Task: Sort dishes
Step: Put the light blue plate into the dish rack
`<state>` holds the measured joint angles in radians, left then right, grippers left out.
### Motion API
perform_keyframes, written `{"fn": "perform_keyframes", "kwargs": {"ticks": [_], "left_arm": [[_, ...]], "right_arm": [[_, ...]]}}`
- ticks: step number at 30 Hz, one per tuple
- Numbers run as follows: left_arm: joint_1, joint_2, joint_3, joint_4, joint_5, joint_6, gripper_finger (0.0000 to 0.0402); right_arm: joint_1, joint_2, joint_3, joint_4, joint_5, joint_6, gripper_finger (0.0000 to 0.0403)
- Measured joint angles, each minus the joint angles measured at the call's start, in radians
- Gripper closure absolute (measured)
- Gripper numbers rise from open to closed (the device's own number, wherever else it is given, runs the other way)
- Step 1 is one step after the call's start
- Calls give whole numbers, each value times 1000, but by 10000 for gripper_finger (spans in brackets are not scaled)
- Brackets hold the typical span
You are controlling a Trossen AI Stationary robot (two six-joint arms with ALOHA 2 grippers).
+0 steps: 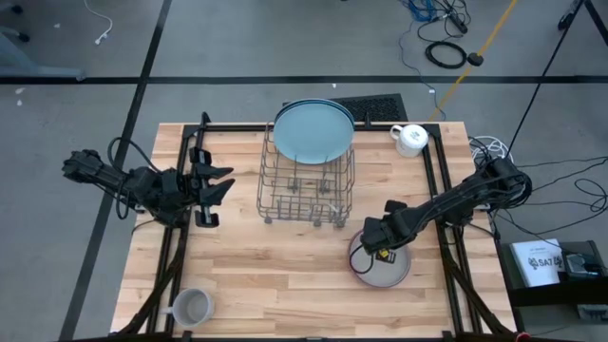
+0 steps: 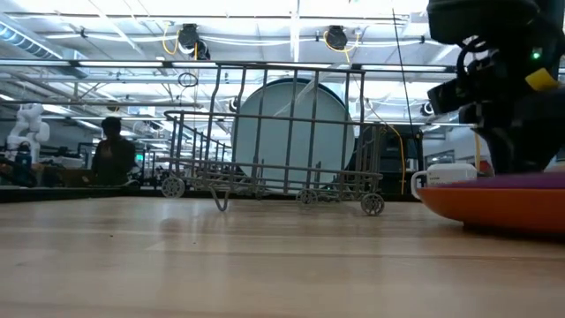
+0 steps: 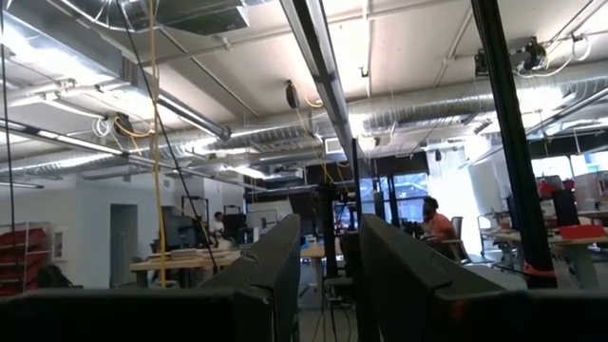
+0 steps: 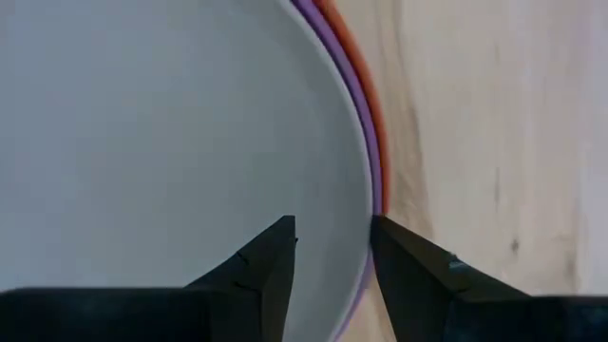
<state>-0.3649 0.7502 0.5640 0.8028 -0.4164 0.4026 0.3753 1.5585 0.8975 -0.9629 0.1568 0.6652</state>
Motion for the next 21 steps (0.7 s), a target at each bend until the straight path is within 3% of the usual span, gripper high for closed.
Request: {"fn": "perform_keyframes", "kwargs": {"ticks": [21], "left_arm": [[0,0,0,0,0,3,288]], "right_arm": [[-1,0,-22,251,-54,-58,268]]}}
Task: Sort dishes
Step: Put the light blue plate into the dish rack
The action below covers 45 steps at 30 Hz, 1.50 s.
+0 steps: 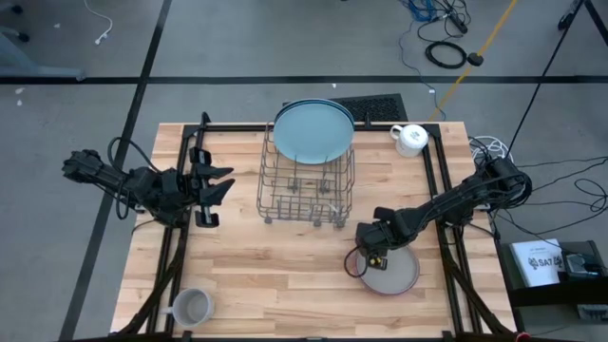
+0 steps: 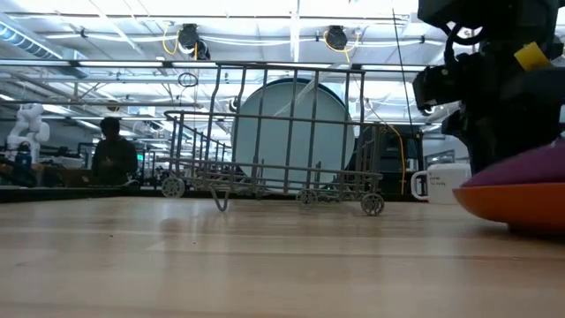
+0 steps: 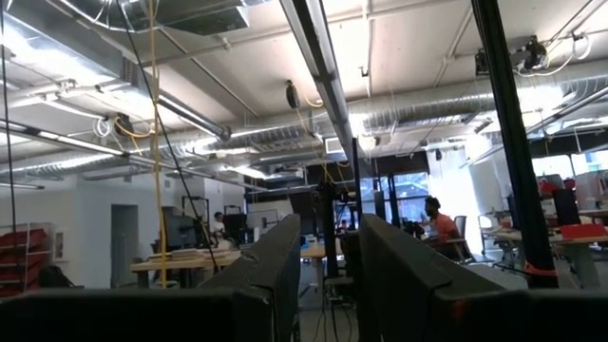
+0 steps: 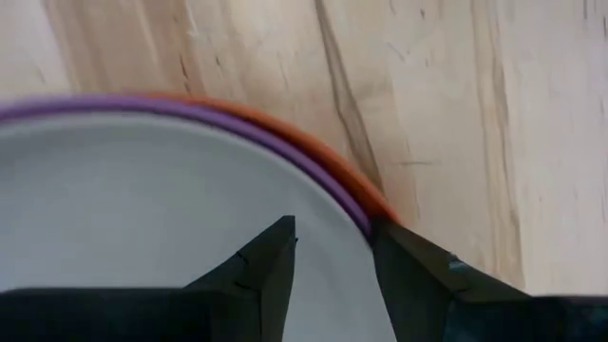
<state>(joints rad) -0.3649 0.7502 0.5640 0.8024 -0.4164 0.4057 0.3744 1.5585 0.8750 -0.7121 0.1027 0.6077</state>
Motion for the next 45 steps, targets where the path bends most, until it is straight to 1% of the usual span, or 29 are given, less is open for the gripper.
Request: {"fn": "perform_keyframes", "kwargs": {"ticks": [4,8,15,18,22,27,32,35,42,45], "left_arm": [[0,0,0,0,0,0,288],[0,0,0,0,0,0,288],[0,0,0,0,0,-1,288],[0,0,0,0,0,-1,288],[0,0,0,0,0,-3,288],[0,0,0,0,0,-3,288],[0,0,0,0,0,-3,288],[0,0,0,0,0,-1,288],[0,0,0,0,0,0,288],[0,0,0,0,0,0,288]], "right_arm": [[1,0,15,2,2,-18,268],[0,0,15,-25,29,-59,268],[-3,0,15,-68,31,-210,268],[-13,0,15,-67,30,-241,272],[-21,16,15,-63,37,-270,295],[-22,75,16,-50,37,-321,345],[-22,119,20,-59,40,-335,392],[-21,117,19,-52,46,-329,398],[-21,76,15,-40,131,-288,403],[-22,55,12,-42,149,-277,402]]}}
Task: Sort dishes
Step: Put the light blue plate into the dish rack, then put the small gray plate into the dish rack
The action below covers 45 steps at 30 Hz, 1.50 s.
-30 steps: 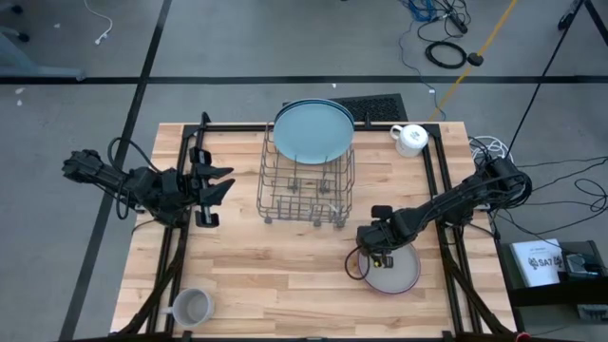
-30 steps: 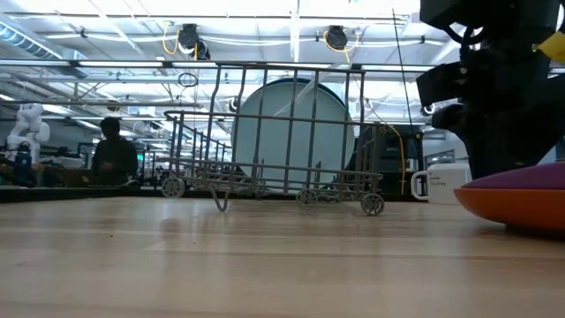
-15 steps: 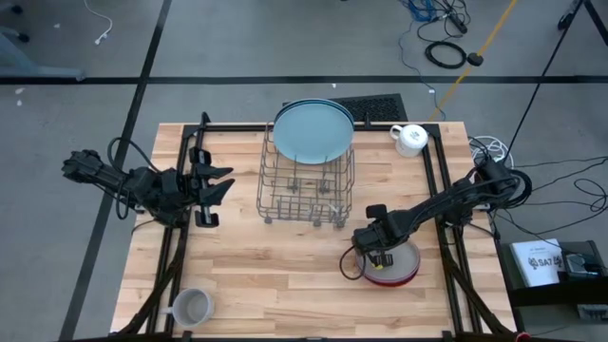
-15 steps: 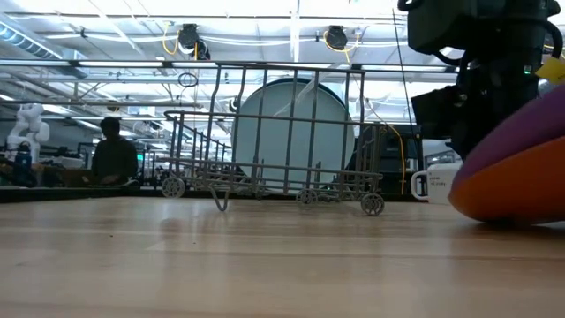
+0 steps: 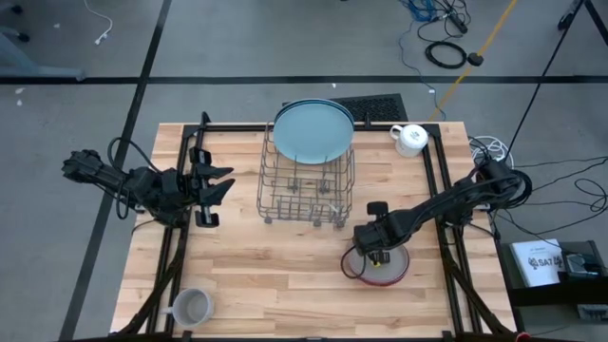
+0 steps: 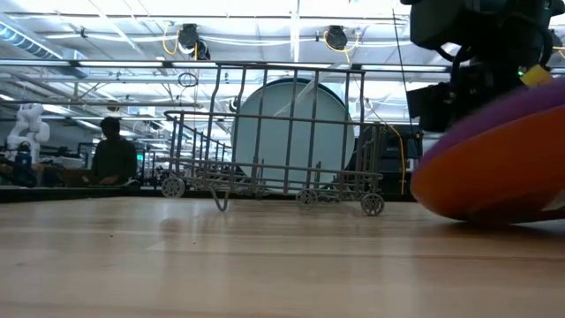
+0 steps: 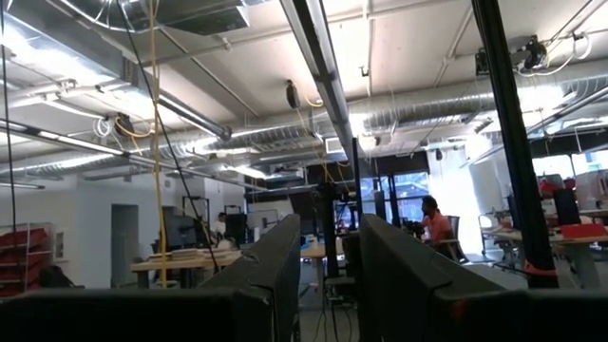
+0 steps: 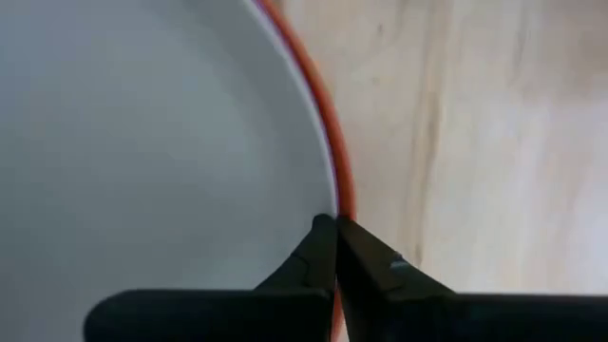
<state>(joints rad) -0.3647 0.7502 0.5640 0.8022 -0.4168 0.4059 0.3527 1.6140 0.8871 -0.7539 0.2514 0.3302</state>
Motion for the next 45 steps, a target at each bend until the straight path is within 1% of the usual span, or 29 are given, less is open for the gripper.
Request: {"fn": "perform_keyframes", "kwargs": {"ticks": [13,18,24,30,35,37,39,42,45], "left_arm": [[0,0,0,-3,-3,1,288],[0,0,0,-4,-3,2,288],[6,0,0,-18,-8,1,288],[23,0,0,-93,-12,-8,288],[48,0,0,-222,-35,-71,288],[65,0,0,-266,-54,-86,288],[77,0,0,-283,-60,-88,288],[88,0,0,-277,-60,-112,288],[90,0,0,-263,-54,-113,288]], "right_arm": [[2,-85,8,11,54,24,402],[2,-102,58,8,71,-13,402],[3,-105,145,-60,139,-48,402],[3,-105,238,-140,221,-69,402],[3,-105,289,-171,275,-85,403],[3,-105,297,-176,256,-88,403],[-3,-105,299,-180,187,-83,403],[-14,-105,299,-204,86,-31,403],[-27,-103,282,-223,62,24,402]]}}
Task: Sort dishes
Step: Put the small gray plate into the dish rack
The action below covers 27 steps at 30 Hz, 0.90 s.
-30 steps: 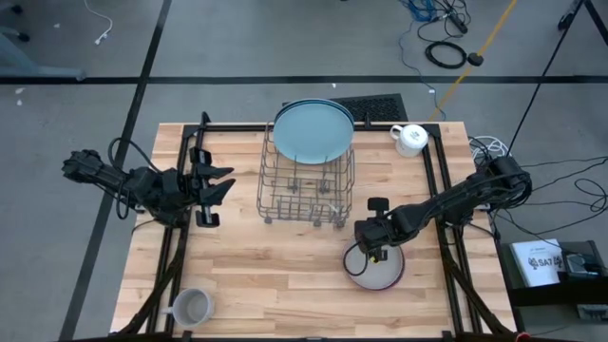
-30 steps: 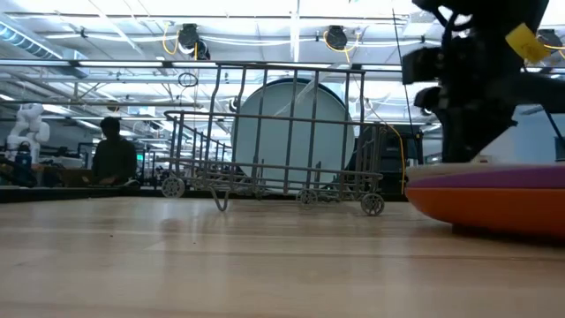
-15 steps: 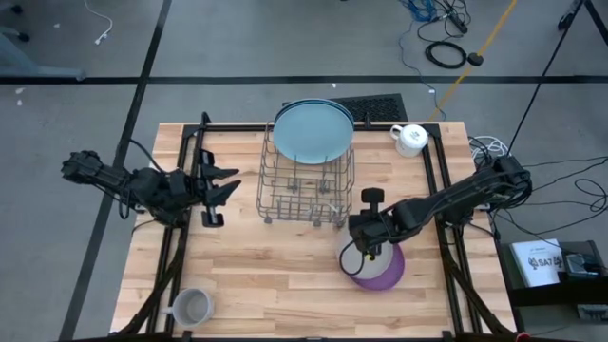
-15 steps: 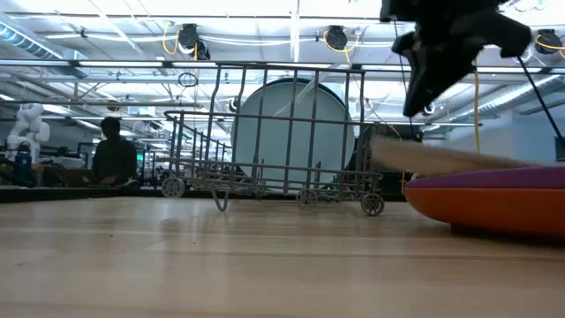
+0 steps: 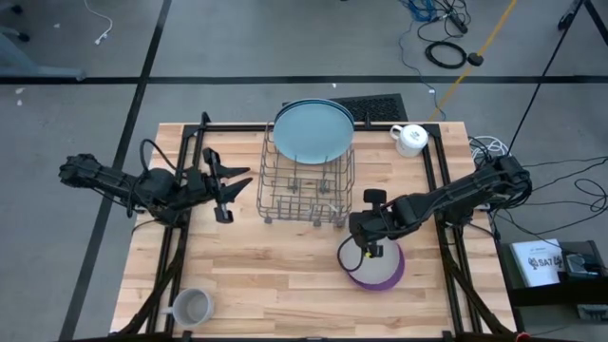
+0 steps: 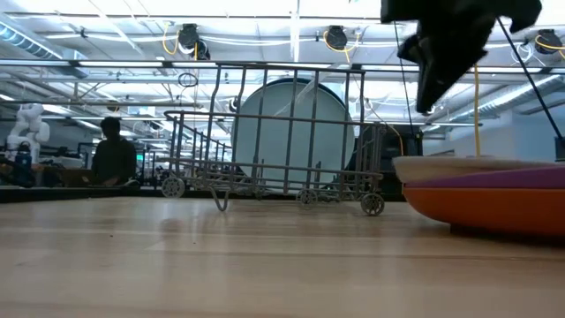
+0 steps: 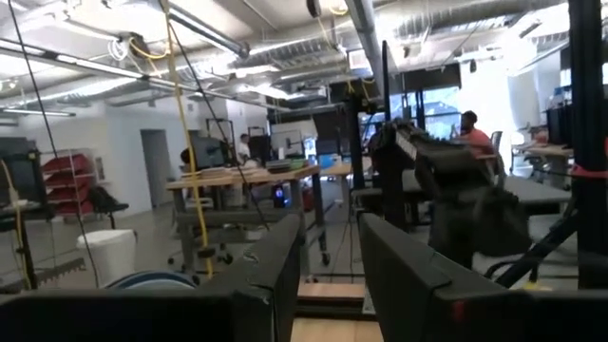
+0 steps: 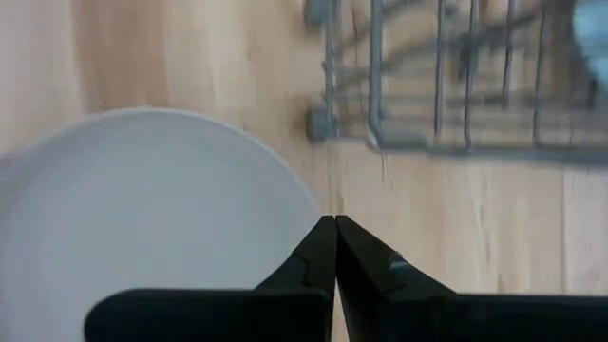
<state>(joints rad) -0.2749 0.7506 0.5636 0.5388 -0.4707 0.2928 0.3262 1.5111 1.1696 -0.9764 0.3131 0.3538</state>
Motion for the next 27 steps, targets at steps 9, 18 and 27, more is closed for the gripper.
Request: {"fn": "perform_keyframes", "kwargs": {"ticks": [9,18,27], "left_arm": [[0,0,0,7,26,-1,288],[0,0,0,7,27,-1,288],[0,0,0,6,28,-1,288]], "right_arm": [[-48,1,-142,93,-150,45,294],[-50,2,-262,245,-215,36,213],[-50,2,-311,316,-233,47,252]]}}
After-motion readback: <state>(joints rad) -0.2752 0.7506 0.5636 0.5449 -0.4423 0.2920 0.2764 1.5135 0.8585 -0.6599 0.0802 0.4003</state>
